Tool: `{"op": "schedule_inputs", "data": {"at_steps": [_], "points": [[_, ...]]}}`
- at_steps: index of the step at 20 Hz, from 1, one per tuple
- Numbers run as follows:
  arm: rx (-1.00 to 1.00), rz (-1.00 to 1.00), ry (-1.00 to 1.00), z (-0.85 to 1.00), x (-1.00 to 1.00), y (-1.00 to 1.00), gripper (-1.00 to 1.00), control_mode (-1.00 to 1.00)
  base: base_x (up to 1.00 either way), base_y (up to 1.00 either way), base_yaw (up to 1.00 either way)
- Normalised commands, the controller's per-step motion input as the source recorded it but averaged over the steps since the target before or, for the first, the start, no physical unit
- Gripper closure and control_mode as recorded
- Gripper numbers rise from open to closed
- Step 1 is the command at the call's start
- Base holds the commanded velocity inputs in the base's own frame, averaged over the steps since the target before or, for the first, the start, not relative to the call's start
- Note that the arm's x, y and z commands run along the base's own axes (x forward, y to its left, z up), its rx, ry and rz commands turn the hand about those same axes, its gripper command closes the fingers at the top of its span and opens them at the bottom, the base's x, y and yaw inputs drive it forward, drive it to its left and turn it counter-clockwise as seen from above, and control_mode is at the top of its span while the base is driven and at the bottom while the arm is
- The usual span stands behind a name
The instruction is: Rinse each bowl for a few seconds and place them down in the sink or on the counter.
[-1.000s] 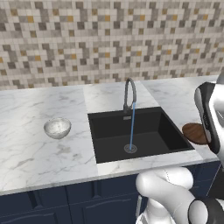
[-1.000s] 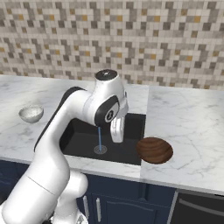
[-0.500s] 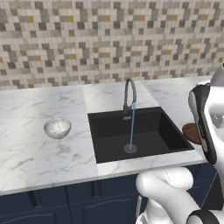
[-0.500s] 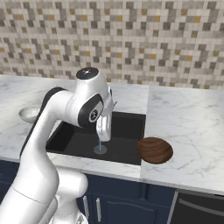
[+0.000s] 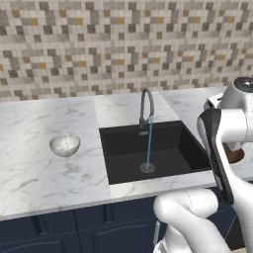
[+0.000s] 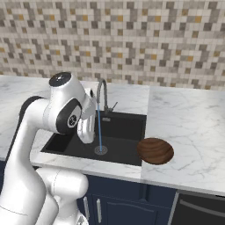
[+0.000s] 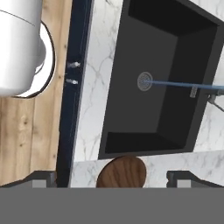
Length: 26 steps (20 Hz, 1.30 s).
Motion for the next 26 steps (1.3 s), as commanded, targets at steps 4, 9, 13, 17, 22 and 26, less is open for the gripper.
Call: {"op": "schedule_inputs", "data": {"at_steps": [4, 9, 13, 17, 22, 26], "points": [[-0.02, 0.01, -0.08, 0.01, -0.11, 0.44, -1.00, -1.00, 0.00, 0.00, 0.00], [0.00, 0.04, -0.06, 0.06, -0.05, 0.35, -1.00, -1.00, 0.00, 0.00, 0.00], [0.01, 0.10, -0.05, 0.17, -0.08, 0.16, -1.00, -1.00, 0.00, 0.00, 0.00], [0.04, 0.09, -0.04, 0.14, -0.04, 0.16, -1.00, -1.00, 0.00, 0.00, 0.00], [0.02, 0.07, -0.02, 0.14, -0.05, 0.25, -1.00, -1.00, 0.00, 0.00, 0.00], [0.00, 0.06, -0.01, 0.11, -0.02, 0.27, -1.00, -1.00, 0.00, 0.00, 0.00]]}}
